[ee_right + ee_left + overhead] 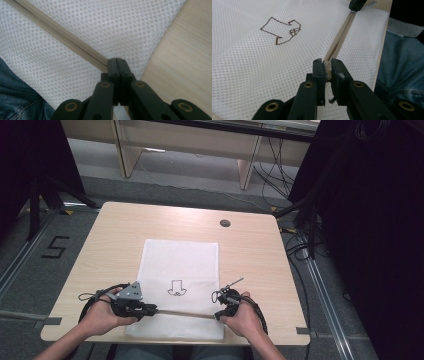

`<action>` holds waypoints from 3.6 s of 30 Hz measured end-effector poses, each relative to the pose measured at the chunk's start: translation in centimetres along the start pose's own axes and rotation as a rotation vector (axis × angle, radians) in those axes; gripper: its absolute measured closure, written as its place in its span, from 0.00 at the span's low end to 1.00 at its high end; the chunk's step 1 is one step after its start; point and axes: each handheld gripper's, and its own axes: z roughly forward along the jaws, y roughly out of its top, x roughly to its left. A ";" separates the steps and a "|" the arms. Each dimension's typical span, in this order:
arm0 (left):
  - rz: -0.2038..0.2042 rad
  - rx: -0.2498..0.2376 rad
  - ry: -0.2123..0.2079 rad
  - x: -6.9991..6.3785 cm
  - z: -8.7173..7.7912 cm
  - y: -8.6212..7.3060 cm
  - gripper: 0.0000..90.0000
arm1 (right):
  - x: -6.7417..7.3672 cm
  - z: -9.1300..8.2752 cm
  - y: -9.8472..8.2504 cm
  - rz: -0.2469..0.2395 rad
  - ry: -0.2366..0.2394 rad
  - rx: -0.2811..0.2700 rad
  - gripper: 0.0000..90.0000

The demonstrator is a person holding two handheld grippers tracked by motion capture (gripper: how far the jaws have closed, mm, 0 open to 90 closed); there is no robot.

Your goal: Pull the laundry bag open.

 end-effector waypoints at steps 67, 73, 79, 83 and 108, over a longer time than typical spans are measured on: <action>-0.118 0.093 0.215 3.2 -4.5 -4.4 0.91 | -0.2 0.1 0.1 -0.015 0.001 0.005 1.00; -0.104 0.157 0.226 3.0 -4.1 -4.6 0.91 | -0.2 0.0 0.1 -0.009 0.007 0.003 1.00; -0.088 0.197 0.232 2.9 -3.8 -4.7 0.91 | -0.2 0.0 0.3 -0.004 -0.005 -0.003 1.00; -0.088 0.213 0.229 2.9 -3.6 -4.8 0.91 | -0.3 0.1 0.3 -0.009 -0.008 -0.008 1.00; -0.145 -0.037 0.171 3.7 -3.3 -4.7 0.50 | -0.5 -0.8 0.5 -0.041 0.012 -0.059 0.86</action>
